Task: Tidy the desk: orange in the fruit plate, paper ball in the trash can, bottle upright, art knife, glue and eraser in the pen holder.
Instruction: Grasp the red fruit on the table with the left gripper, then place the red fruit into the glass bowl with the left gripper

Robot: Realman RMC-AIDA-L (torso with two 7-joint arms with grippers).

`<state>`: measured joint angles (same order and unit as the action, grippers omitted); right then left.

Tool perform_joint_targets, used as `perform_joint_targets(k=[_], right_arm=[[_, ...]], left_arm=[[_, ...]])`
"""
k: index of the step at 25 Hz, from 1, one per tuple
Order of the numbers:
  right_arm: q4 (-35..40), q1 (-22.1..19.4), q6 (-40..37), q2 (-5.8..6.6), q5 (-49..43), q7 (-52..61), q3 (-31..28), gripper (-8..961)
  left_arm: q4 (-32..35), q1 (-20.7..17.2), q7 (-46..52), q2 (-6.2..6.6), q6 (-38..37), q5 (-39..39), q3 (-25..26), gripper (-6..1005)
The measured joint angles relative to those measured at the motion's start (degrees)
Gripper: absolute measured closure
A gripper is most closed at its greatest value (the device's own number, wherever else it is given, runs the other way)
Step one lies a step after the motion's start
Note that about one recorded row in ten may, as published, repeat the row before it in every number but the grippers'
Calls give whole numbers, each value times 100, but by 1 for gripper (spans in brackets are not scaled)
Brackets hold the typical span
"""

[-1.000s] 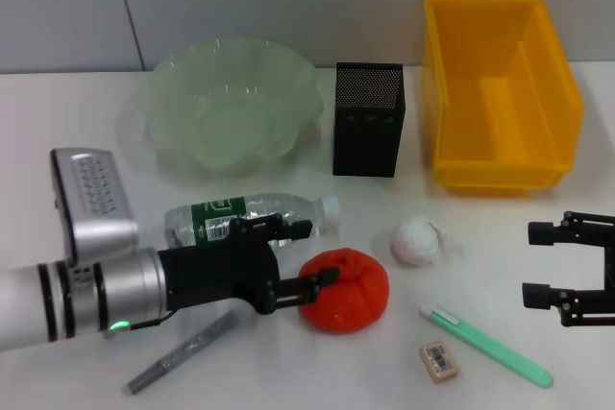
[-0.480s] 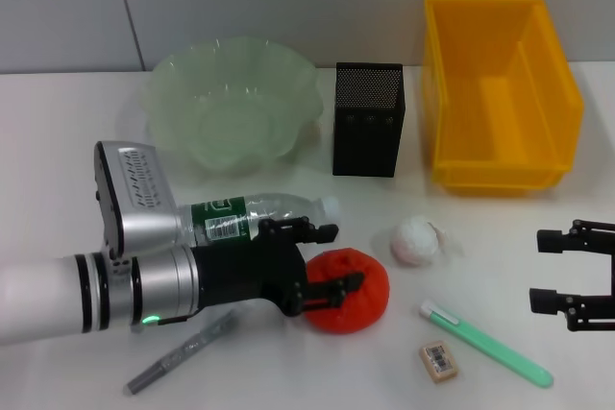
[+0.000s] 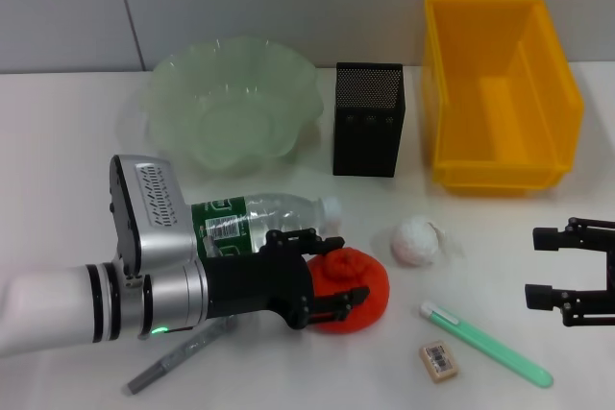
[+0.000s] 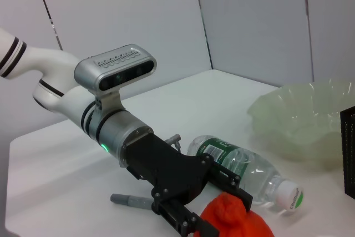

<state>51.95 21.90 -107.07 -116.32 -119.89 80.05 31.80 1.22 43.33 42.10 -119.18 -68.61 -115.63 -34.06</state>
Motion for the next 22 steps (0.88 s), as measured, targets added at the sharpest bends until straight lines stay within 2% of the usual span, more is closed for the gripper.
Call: perform_joint_targets(k=[5,8,12,14,22], right_arm=[[0,5,4,-26,0,13,-9,167],[-3,7,4,-37,0,17,-29,166],[-4,1,1,-39,0,73,-24,166],[-4,-8,-2,-41,3,80,-33,166],[-18,-35,-11,-52,51,86,-45,166]], left_arm=[[11,0,17,0,36,10,15,305],[34,0,52,0,147,17,35,383],[29,-2,70,0,234,41,105,552],[56,-18,70,0,95,52,109,637],[609,-183,506,29,-955,78,111,728]])
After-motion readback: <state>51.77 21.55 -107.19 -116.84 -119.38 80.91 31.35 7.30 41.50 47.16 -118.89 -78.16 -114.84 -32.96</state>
